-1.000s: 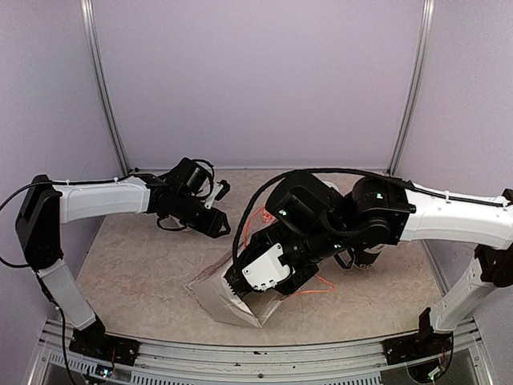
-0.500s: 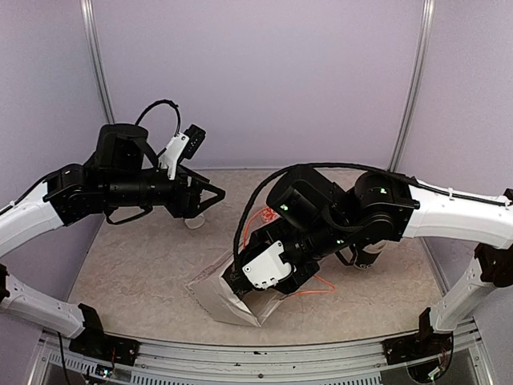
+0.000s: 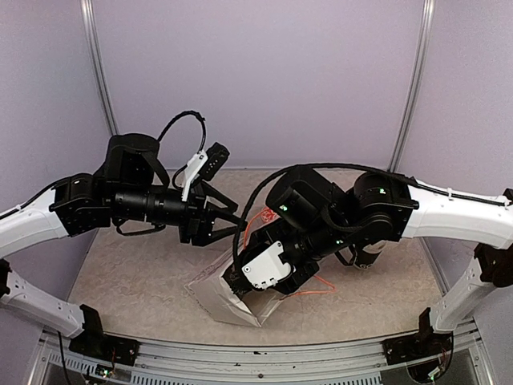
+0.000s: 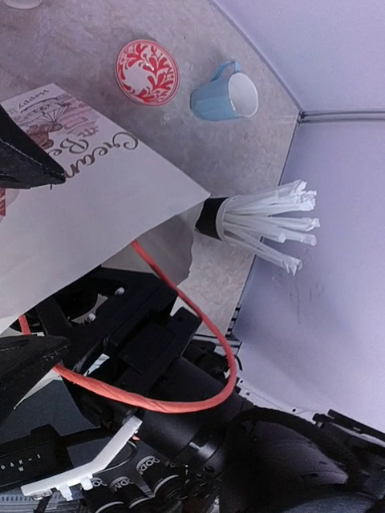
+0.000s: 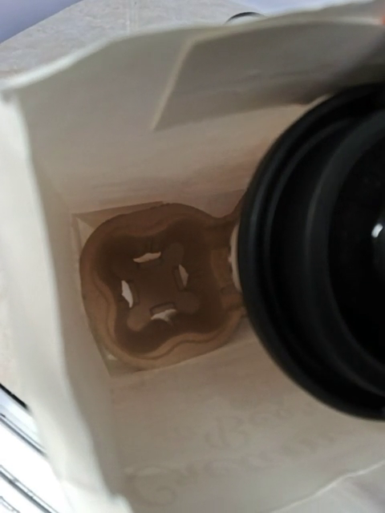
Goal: Pack the takeout coffee
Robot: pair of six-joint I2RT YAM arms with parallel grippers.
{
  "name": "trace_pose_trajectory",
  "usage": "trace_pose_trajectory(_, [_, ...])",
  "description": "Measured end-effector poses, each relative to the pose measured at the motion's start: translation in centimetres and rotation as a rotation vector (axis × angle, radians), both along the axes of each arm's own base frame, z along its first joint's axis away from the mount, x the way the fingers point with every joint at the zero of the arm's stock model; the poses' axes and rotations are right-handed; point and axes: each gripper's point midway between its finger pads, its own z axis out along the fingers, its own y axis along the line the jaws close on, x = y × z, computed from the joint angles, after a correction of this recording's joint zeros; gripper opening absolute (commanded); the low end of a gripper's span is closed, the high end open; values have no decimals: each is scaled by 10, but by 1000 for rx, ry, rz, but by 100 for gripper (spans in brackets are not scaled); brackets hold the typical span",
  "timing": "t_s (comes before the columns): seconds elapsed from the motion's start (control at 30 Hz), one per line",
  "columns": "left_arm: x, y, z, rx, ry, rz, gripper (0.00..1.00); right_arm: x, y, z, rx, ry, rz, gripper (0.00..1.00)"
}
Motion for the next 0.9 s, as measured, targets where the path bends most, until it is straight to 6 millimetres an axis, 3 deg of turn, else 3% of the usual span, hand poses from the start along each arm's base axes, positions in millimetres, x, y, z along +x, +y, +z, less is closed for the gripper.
trace_pose_trajectory(0.17, [-9, -11, -13, 26, 25, -64, 60, 0, -1, -1, -6, 4, -3, 44])
trace_pose_trajectory(0.37, [-12, -13, -10, 14, 21, -89, 59, -1, -2, -2, -10, 5, -3, 44])
trace_pose_trajectory(0.77, [-19, -3, 23, -73, -36, -87, 58, 0, -2, -2, -10, 5, -3, 44])
trace_pose_trajectory(0.9, [-20, -4, 24, -77, -37, -94, 58, 0, -2, -2, -10, 5, -3, 44])
